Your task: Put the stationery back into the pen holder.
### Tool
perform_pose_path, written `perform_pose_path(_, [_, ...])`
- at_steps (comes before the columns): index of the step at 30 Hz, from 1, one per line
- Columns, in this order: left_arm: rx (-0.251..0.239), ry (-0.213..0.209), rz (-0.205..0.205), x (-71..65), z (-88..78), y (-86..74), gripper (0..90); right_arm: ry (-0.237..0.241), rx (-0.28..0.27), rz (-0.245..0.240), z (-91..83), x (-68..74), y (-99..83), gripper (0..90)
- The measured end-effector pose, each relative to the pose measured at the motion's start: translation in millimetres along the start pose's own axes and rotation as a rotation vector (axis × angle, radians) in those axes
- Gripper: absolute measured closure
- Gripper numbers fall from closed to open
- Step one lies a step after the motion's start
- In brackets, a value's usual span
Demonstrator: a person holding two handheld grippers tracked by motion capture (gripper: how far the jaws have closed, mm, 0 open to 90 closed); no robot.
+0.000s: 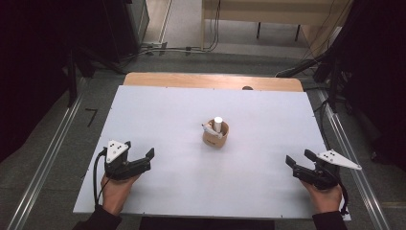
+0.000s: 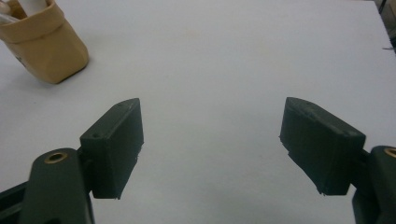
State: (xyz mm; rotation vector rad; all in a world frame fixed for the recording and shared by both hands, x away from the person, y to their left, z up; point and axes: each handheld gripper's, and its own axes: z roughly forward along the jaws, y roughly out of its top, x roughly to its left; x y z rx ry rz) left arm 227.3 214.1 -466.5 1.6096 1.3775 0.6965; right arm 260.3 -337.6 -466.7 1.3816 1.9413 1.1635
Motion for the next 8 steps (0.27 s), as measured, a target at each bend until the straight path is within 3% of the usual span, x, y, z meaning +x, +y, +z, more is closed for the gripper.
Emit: perform_pose_path(8, [0.000,0.011,-0.008,3.0,-1.7,-1.4,11.9,-0.028,0.002,0.023,-5.3,-10.9,-4.0,20.0])
